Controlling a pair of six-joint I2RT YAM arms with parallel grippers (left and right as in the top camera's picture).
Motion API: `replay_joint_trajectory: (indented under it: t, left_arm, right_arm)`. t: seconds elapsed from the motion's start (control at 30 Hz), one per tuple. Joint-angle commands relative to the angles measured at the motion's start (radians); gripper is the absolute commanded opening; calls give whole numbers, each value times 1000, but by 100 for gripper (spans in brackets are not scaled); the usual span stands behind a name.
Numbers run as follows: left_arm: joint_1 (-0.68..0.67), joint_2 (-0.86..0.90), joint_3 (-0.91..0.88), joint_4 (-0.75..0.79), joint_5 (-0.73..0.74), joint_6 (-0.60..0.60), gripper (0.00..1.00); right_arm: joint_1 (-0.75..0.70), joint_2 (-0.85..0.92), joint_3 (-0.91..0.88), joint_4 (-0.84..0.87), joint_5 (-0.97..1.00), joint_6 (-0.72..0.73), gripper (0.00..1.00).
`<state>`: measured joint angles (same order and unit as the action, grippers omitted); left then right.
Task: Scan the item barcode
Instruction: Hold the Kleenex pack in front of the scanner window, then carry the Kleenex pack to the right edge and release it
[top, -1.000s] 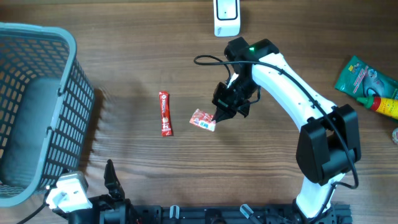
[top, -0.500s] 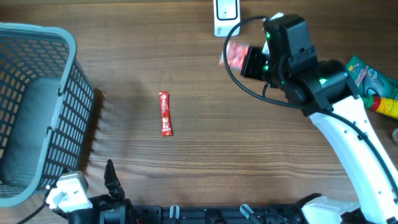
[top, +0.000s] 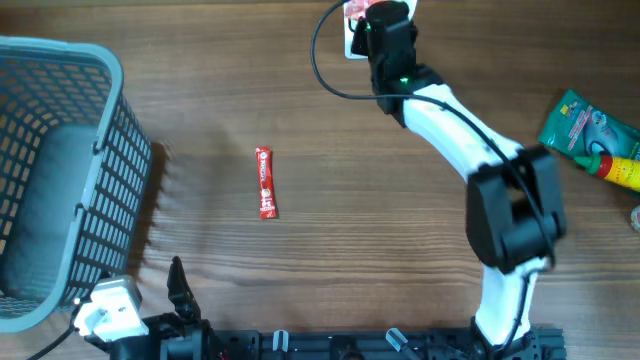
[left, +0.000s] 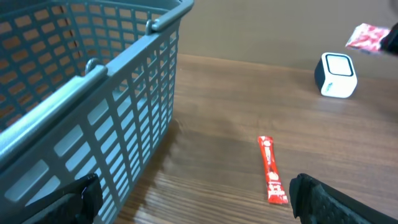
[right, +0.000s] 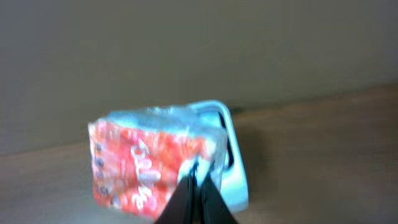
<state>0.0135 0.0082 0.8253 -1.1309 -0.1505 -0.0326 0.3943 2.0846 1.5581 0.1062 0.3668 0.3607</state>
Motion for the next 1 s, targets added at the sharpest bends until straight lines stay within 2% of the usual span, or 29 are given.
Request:
replay_joint_trajectory:
  t: [0.0, 0.07, 0.13, 0.2, 0.4, 0.57, 0.67, 0.8, 0.87, 0.97]
  left_arm:
    - [4, -3, 2, 3, 5, -6, 100]
    - [4, -3, 2, 3, 5, -6, 100]
    - [4, -3, 2, 4, 5, -6, 100]
    - [4, -3, 2, 3, 5, -6, 100]
    - [4, -3, 2, 4, 5, -6, 100]
    - [5, -3, 2, 4, 5, -6, 100]
    - [4, -3, 2, 4, 5, -6, 100]
    - [4, -3, 2, 4, 5, -6, 100]
    - [5, -3, 2, 4, 4, -6, 100]
    - [4, -3, 2, 4, 5, -6, 100]
  right_arm:
    - [-64, 157, 5, 320, -147, -94, 5]
    - [-80, 257, 15, 490, -203, -100, 5]
    - [-80, 341, 53, 586, -230, -133, 5]
    - [-75, 387, 102, 583, -242, -176, 5]
    - [-75, 387, 106, 588, -241, -174, 5]
    - [-82, 272, 105, 547, -217, -175, 4]
    - [-113, 140, 105, 368, -164, -175, 4]
    - [-274, -52, 105, -21, 40, -169, 4]
    - [-394, -67, 105, -203, 176, -88, 4]
    - [-615, -61, 102, -463, 185, 92, 4]
